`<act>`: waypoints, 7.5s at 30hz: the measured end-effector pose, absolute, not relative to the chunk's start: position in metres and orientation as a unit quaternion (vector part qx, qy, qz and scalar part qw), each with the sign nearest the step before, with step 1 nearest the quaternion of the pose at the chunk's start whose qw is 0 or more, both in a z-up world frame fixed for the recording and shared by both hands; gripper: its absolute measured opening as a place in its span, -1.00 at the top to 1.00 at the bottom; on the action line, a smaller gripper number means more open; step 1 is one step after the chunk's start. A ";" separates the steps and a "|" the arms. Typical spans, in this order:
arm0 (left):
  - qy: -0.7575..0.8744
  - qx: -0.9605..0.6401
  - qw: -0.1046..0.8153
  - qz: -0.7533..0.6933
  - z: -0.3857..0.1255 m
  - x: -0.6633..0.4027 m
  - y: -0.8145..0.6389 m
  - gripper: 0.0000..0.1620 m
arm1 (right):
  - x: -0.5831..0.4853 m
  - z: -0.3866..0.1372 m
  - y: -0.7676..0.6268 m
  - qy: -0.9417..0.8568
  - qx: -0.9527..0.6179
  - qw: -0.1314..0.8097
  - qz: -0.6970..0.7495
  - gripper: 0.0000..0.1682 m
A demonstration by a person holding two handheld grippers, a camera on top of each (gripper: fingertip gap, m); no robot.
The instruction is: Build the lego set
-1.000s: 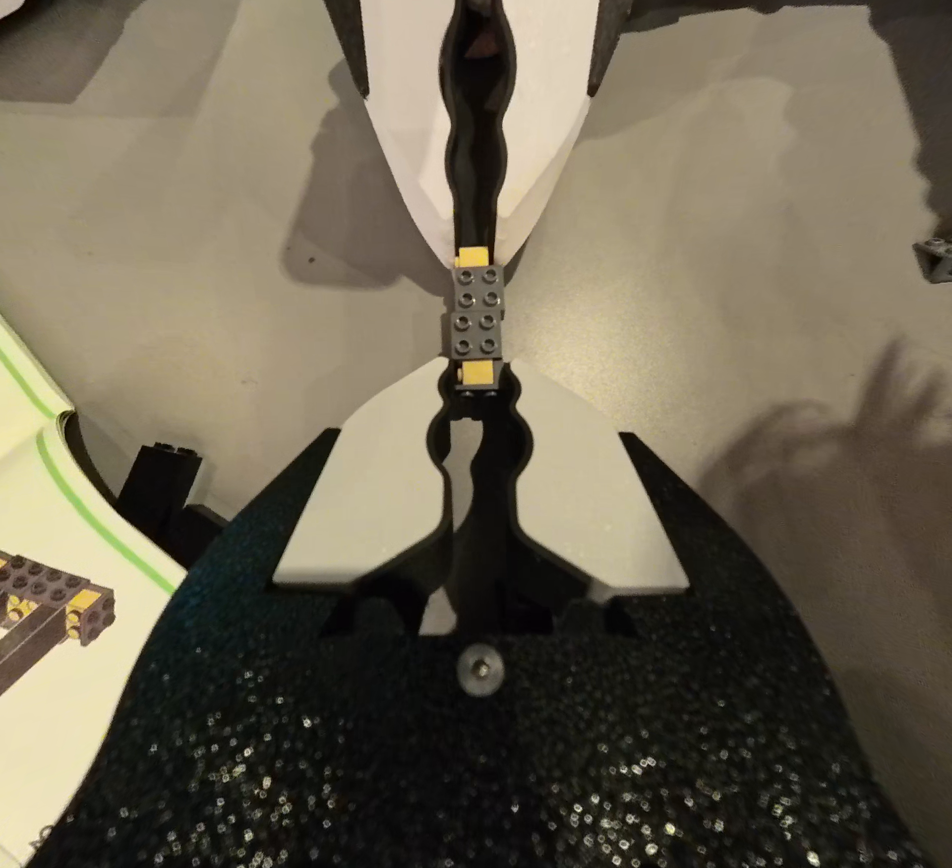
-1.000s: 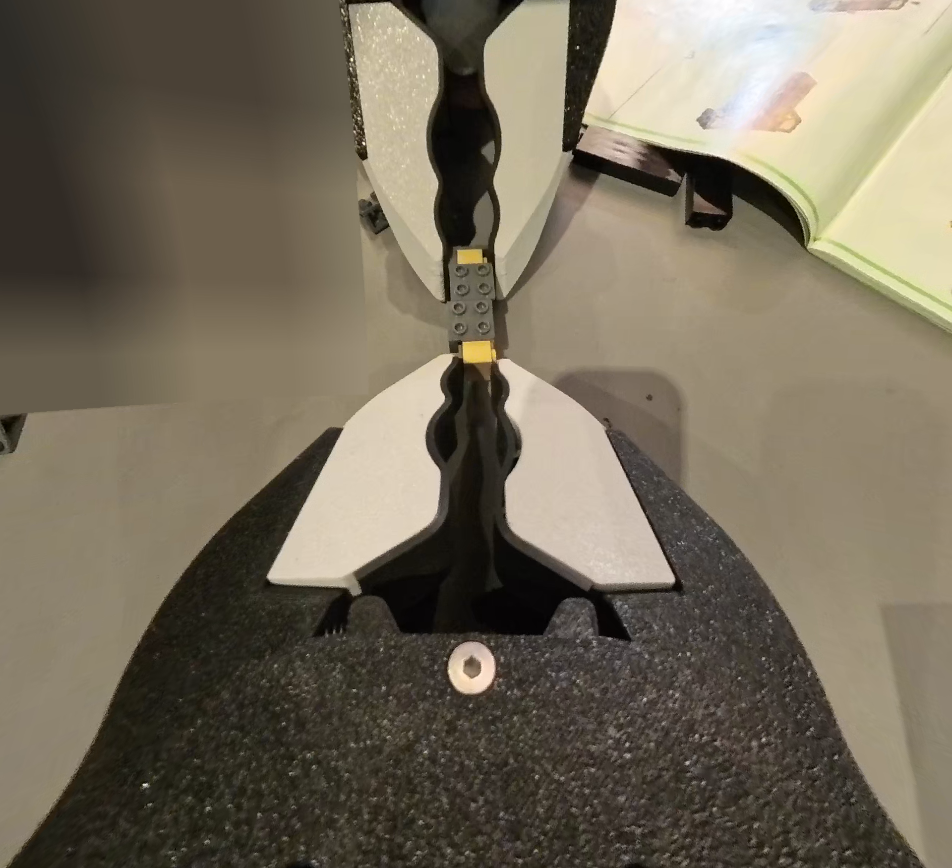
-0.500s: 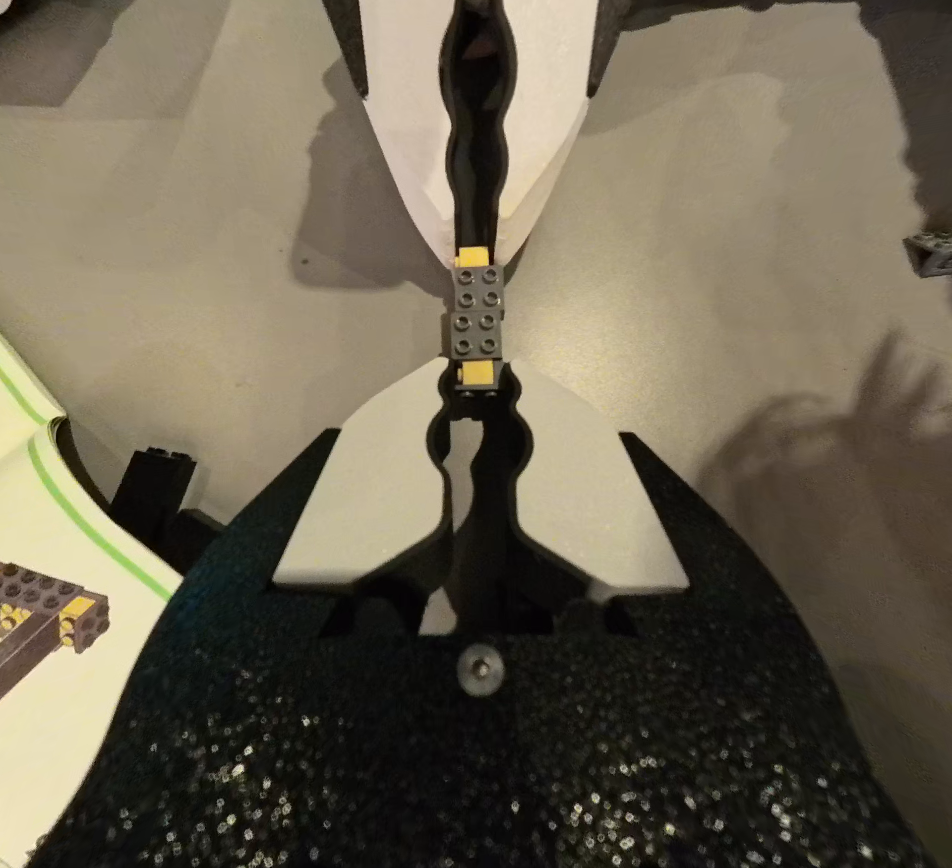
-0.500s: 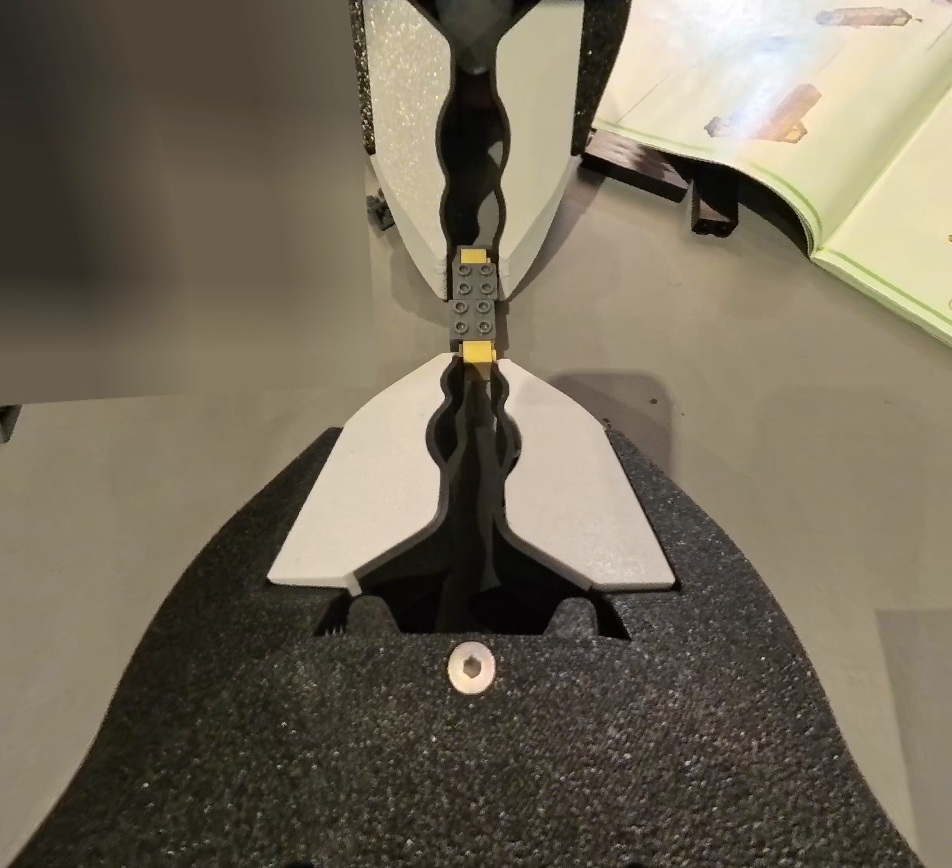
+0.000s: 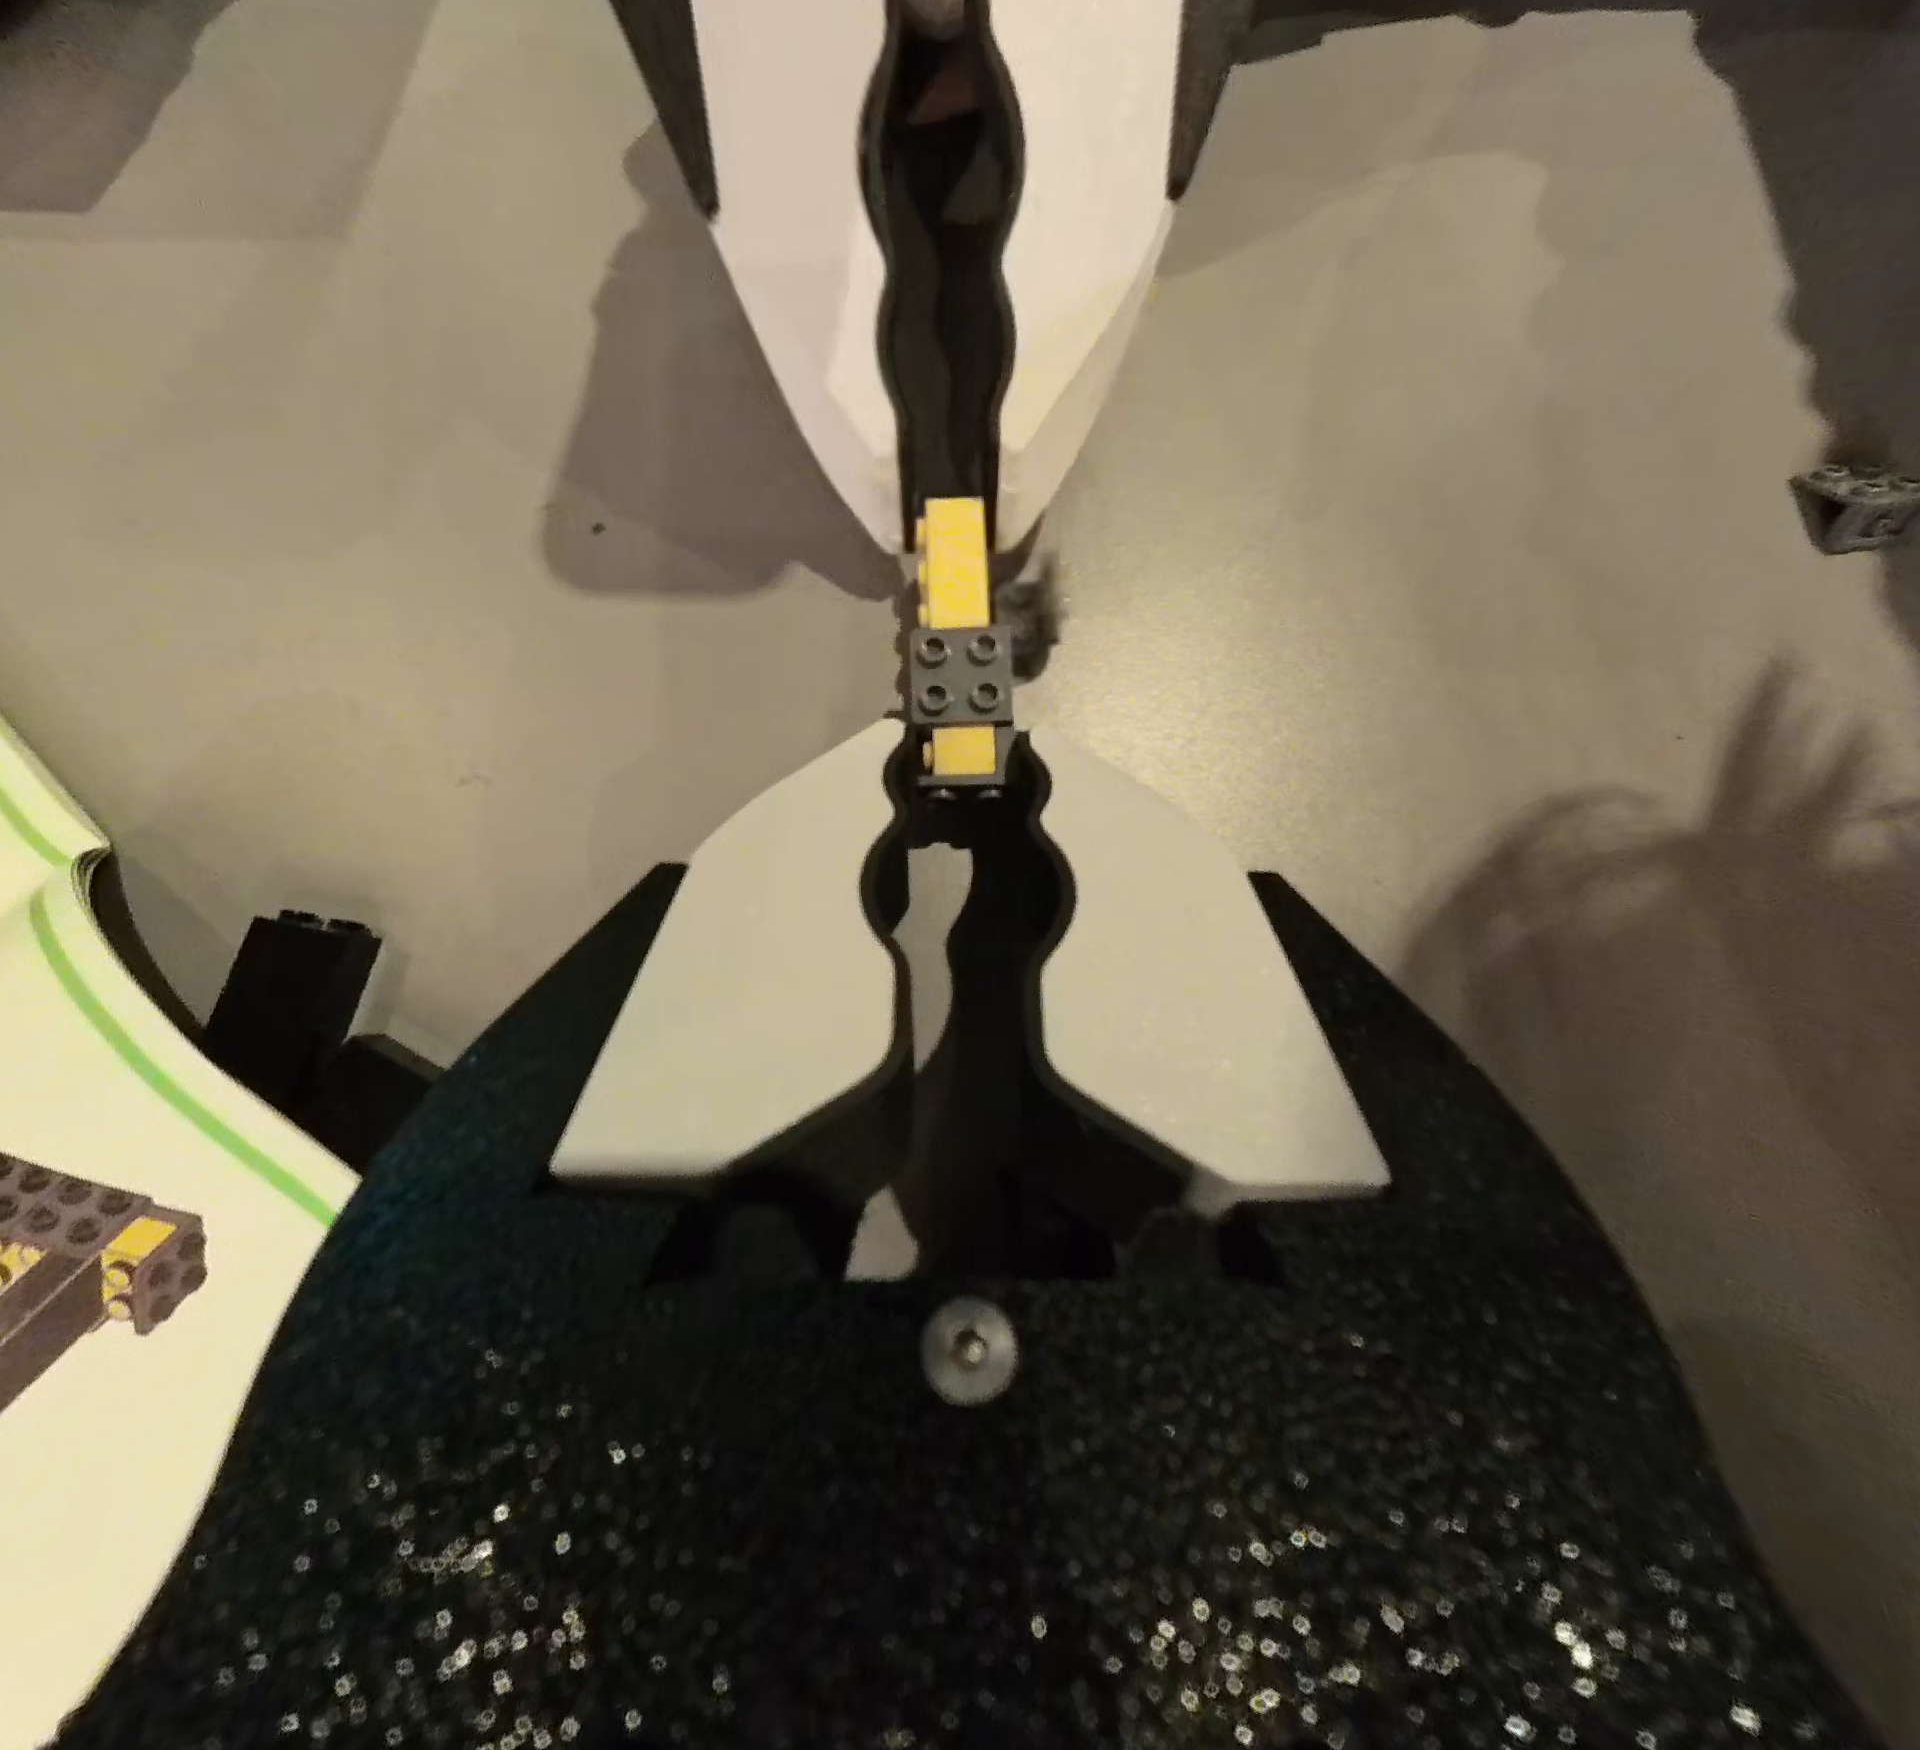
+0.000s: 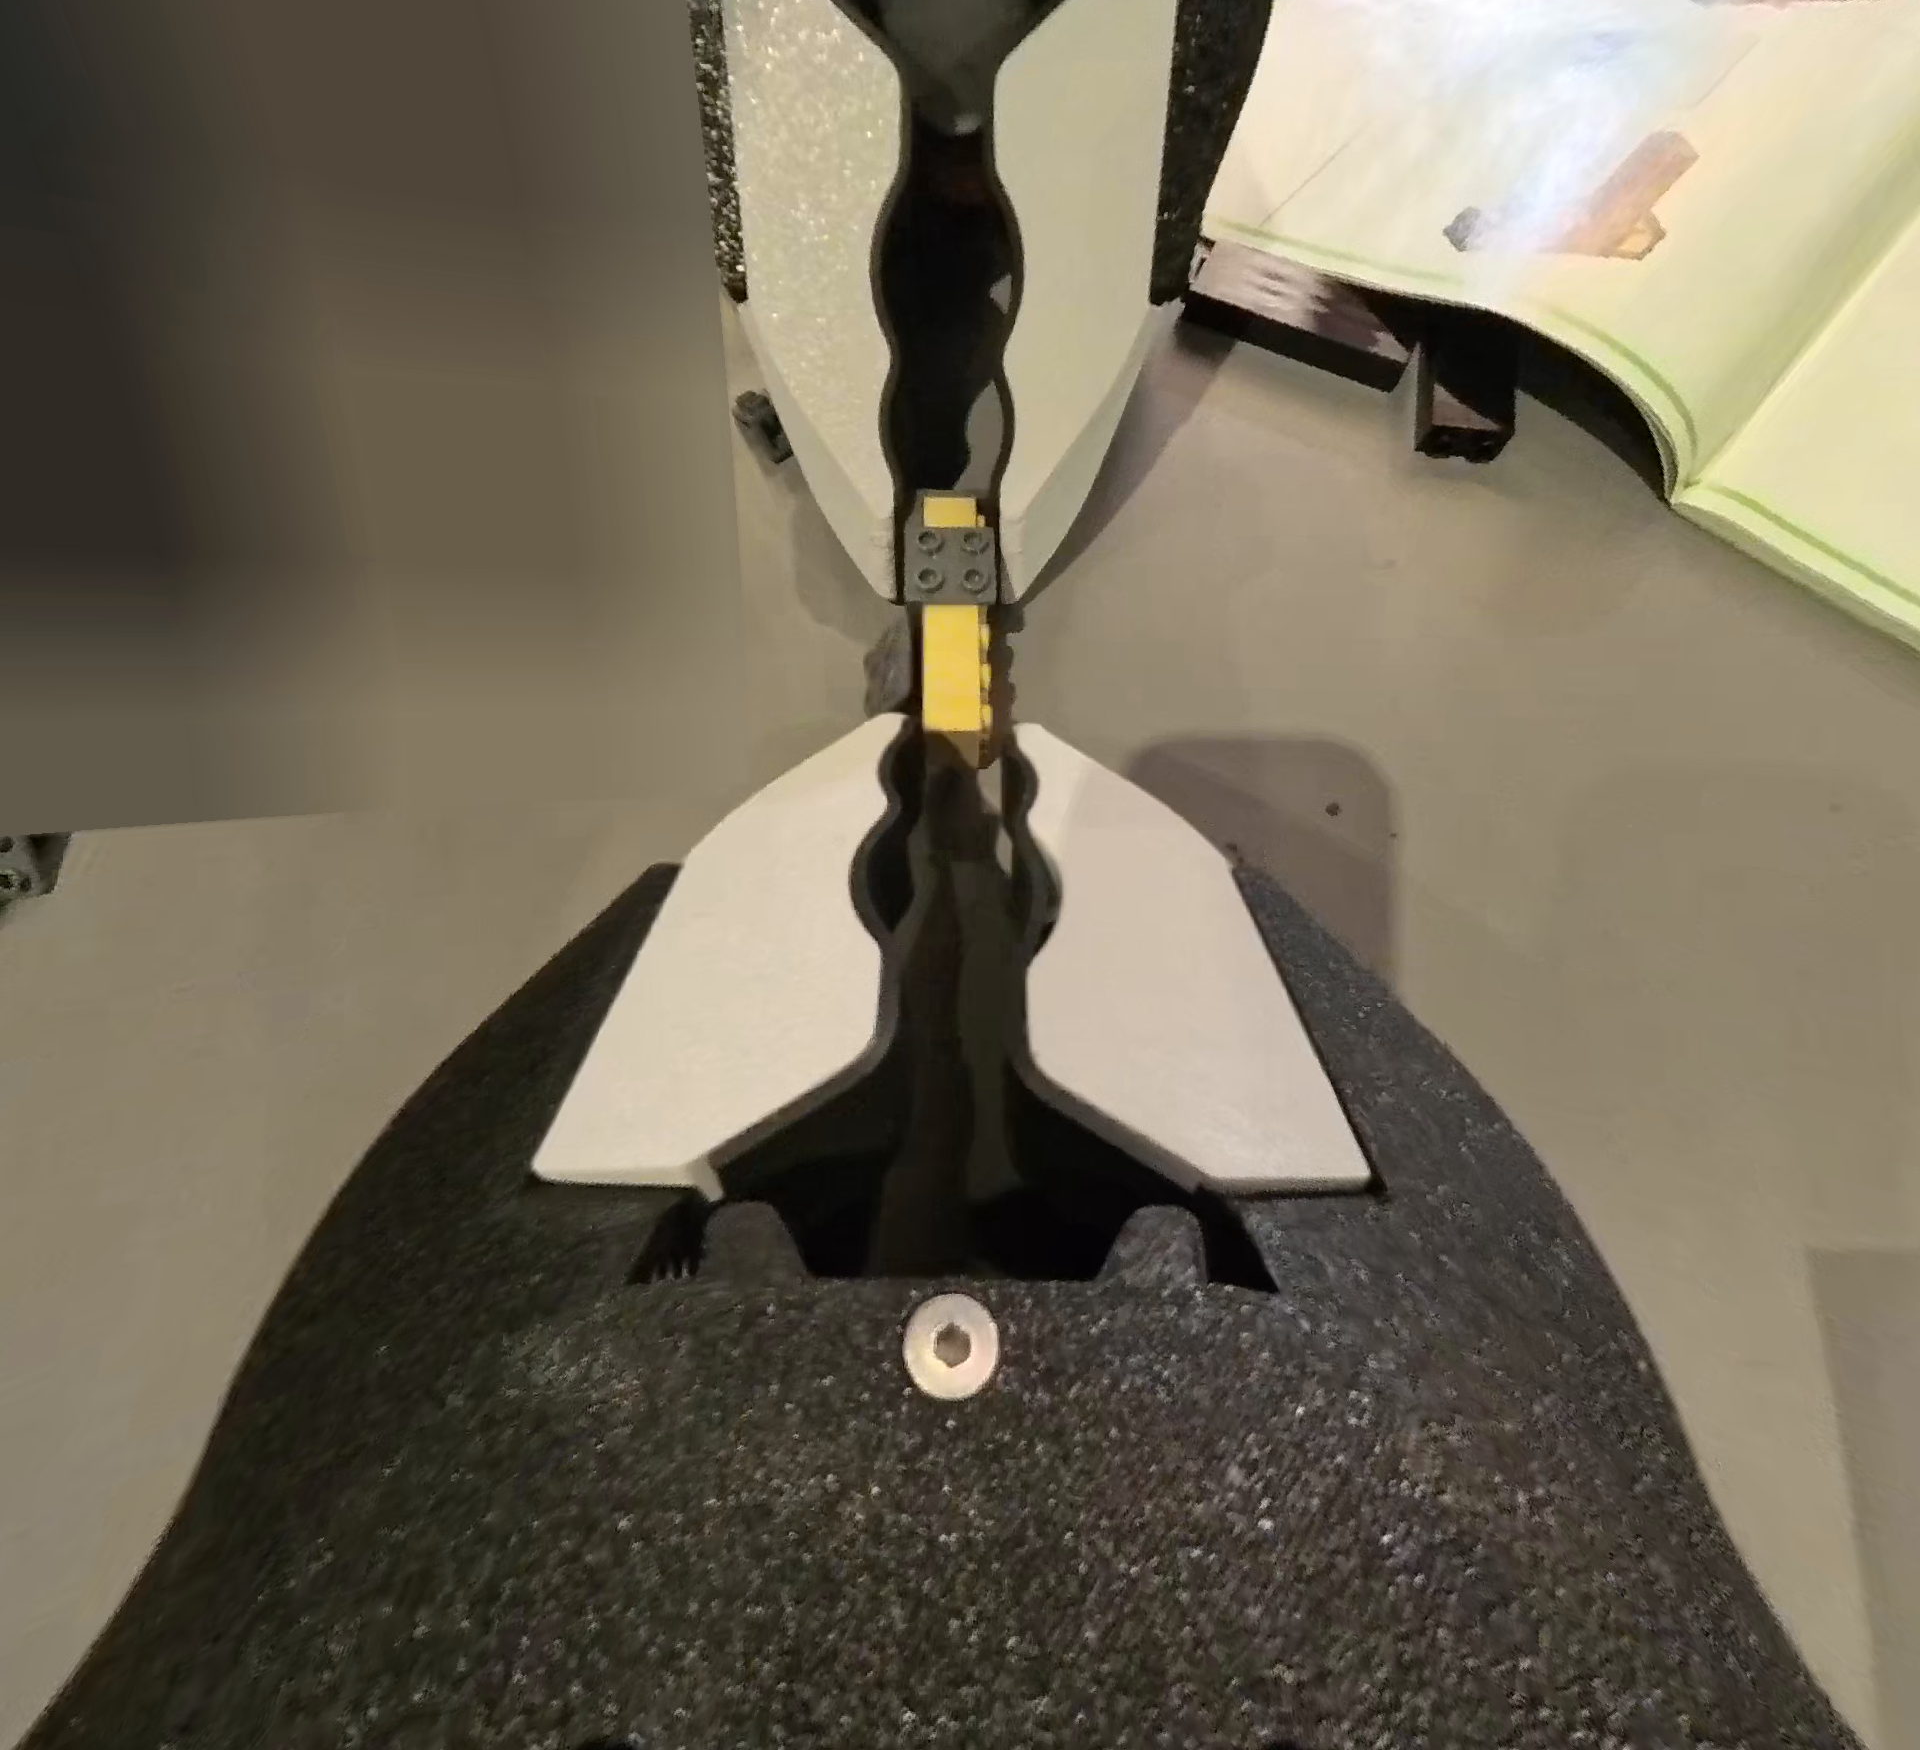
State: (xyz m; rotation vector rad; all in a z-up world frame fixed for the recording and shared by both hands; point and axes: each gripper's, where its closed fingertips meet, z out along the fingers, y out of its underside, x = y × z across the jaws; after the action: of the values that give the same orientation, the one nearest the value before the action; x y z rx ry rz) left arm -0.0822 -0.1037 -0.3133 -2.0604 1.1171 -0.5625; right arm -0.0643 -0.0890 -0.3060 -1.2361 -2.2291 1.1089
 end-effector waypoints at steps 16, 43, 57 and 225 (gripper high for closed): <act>0.435 -0.797 0.368 -0.200 -0.313 -0.082 -0.100 0.78 | -0.057 -0.295 -0.082 -0.750 -0.469 0.248 0.395 0.81; 0.221 -0.767 0.597 -0.083 -0.251 -0.086 -0.139 0.52 | -0.042 -0.307 -0.119 -0.791 -0.439 0.238 0.354 0.73; 0.424 -0.678 0.573 0.177 -0.263 -0.038 -0.128 0.70 | -0.036 -0.269 -0.128 -0.711 -0.435 0.204 0.514 0.82; 0.357 -0.830 0.406 -0.141 -0.306 -0.079 -0.113 0.69 | -0.067 -0.287 -0.089 -0.598 -0.670 0.377 0.228 0.81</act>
State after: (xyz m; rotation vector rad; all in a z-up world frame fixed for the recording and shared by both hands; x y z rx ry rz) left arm -0.0786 -0.1129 -0.3060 -2.0927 0.8997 -0.3564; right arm -0.0667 -0.0890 -0.2867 -1.7133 -1.5292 0.5821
